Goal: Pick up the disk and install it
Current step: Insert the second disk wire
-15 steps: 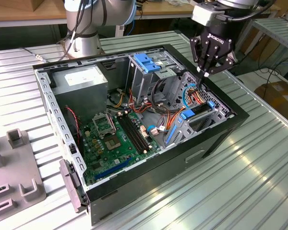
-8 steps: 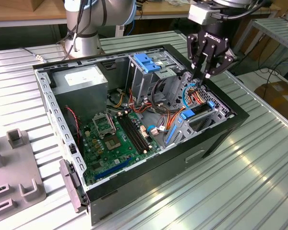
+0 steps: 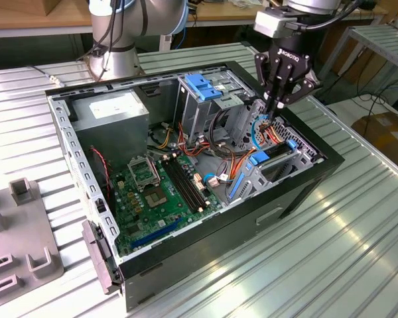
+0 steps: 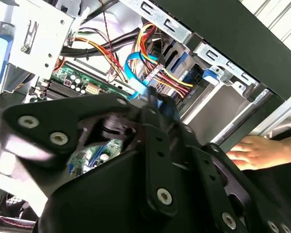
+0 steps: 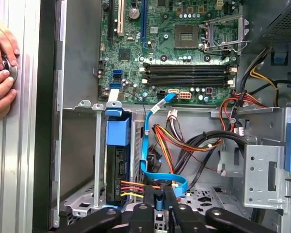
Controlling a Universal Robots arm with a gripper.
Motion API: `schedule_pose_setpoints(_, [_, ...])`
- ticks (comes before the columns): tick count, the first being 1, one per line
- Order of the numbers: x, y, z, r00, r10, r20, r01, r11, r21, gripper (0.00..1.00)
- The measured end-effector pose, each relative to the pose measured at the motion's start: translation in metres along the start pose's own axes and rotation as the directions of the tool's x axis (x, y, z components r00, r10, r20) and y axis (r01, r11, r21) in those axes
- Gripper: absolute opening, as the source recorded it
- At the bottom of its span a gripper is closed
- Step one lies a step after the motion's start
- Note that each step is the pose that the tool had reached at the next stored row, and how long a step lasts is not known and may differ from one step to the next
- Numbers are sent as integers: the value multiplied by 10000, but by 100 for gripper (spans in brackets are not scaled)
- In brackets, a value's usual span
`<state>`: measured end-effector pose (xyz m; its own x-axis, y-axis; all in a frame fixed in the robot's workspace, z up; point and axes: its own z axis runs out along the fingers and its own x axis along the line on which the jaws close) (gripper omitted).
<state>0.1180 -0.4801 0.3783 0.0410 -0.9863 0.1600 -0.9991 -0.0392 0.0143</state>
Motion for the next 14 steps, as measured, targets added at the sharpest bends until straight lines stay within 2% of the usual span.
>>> schedule_pose_setpoints(1, [-1, 0, 5, 10000, 1, -20, -1, 10000, -1, 16])
schedule_pose_setpoints(3, [-2, 0, 11, 10000, 1, -46, -1, 10000, -2, 16])
schedule_pose_setpoints(7, [1, 0, 24, 10000, 1, -49, -1, 10000, 3, 16])
schedule_pose_setpoints(12, [74, 3, 57, 10000, 3, -51, -3, 10000, 9, 16])
schedule_pose_setpoints(14, [123, 6, 77, 10000, 3, -51, -3, 10000, 8, 16])
